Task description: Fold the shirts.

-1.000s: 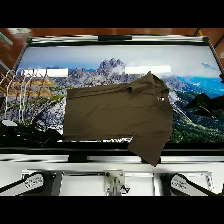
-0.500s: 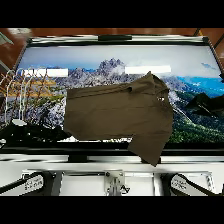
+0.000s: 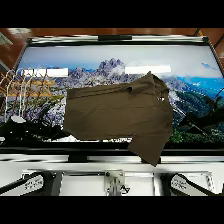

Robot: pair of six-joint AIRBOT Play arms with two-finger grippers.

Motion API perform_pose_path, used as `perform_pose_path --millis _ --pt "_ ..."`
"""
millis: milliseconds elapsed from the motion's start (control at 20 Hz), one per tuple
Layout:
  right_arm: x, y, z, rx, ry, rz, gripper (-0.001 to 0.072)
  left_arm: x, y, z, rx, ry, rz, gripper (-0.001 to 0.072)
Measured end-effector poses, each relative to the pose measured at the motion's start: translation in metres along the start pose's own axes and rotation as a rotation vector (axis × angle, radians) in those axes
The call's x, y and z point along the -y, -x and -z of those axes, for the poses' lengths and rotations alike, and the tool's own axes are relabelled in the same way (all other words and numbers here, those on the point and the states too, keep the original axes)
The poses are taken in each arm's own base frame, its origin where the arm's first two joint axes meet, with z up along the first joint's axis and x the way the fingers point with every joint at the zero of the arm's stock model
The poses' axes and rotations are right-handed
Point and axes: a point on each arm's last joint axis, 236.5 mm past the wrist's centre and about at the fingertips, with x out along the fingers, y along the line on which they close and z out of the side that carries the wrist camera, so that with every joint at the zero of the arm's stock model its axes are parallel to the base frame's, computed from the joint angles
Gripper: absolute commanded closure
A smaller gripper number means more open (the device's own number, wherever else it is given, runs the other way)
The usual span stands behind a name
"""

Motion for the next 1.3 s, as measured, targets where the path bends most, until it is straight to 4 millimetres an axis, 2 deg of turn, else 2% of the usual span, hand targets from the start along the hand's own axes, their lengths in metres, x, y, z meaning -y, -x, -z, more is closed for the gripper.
perform_pose_path --millis 200,350,650,700,750,800,850,1000,1050,1100,1150,1200,1300 --pt "0.008 -0.027 0.016 -0.049 -0.014 -0.007 0.012 0.016 0.015 -0.002 0.017 -0.056 0.022 0.0676" --pt "0.012 -0.048 0.02 -0.046 -0.025 -0.018 0.0122 0.025 0.024 -0.001 0.026 -0.086 0.03 0.0676" --pt "0.018 -0.063 -0.008 0.089 -0.023 -0.016 0.0125 0.036 0.037 0.001 0.035 -0.133 0.024 0.0676" --pt "0.018 -0.065 -0.012 0.101 -0.024 -0.02 0.0163 0.036 0.039 0.001 0.035 -0.135 0.018 0.0676" --pt "0.019 -0.069 -0.015 0.103 -0.029 -0.027 0.0168 0.036 0.041 0.0 0.038 -0.137 0.015 0.0676" --pt "0.018 -0.073 -0.016 0.095 -0.035 -0.041 0.0233 0.037 0.043 -0.001 0.039 -0.139 0.011 0.0676" --pt "0.016 -0.077 -0.016 0.083 -0.039 -0.058 0.0336 0.038 0.045 -0.002 0.04 -0.143 0.009 0.0676" --pt "0.015 -0.087 -0.02 0.077 -0.046 -0.081 0.0461 0.04 0.049 -0.003 0.041 -0.148 0.005 0.0676" --pt "0.013 -0.089 -0.025 0.09 -0.039 -0.083 0.0549 0.041 0.05 -0.004 0.041 -0.148 0.005 0.0675" --pt "0.012 -0.091 -0.028 0.097 -0.025 -0.078 0.0597 0.041 0.051 -0.004 0.042 -0.146 0.004 0.0676" --pt "0.01 -0.093 -0.029 0.097 0.0 -0.072 0.0606 0.042 0.051 -0.004 0.042 -0.147 0.004 0.0676" --pt "0.005 -0.094 -0.032 0.101 0.036 -0.066 0.0654 0.042 0.053 -0.005 0.043 -0.149 0.003 0.0676" --pt "-0.002 -0.089 -0.039 0.118 0.125 -0.034 0.0654 0.046 0.06 -0.012 0.065 -0.165 -0.004 0.0677"
